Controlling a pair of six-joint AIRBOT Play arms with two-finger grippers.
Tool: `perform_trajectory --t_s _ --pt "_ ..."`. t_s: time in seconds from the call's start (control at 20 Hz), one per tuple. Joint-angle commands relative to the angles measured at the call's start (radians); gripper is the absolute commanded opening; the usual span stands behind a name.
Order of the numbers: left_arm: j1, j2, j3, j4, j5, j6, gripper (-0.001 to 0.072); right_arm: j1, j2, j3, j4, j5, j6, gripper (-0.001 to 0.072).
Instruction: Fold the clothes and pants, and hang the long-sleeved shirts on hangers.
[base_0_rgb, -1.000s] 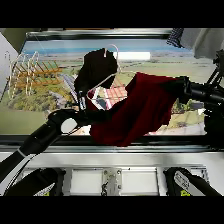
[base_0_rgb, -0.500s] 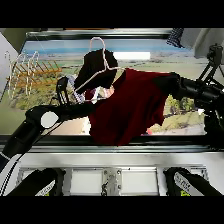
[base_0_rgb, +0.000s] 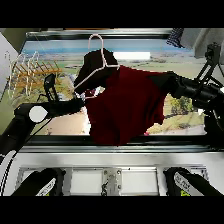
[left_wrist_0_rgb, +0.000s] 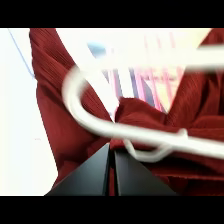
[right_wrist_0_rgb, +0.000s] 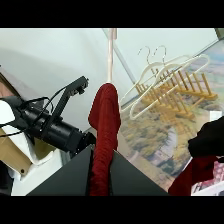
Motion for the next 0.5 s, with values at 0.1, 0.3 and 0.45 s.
perform_trajectory --t_s 0.1,0.3,0.45 --pt "0.058 0.000 0.000 0.012 -0.009 0.039 0.0018 0.000 0.001 0.001 -0.048 0.001 0.010 0.0021" --pt "0.099 0.000 0.000 0.011 -0.032 0.051 0.0018 -0.002 0.001 0.001 -0.069 -0.001 -0.026 0.0021" --pt "0.110 0.000 0.000 -0.021 -0.073 0.080 0.0018 0.000 0.001 0.001 -0.068 -0.022 -0.082 0.0021"
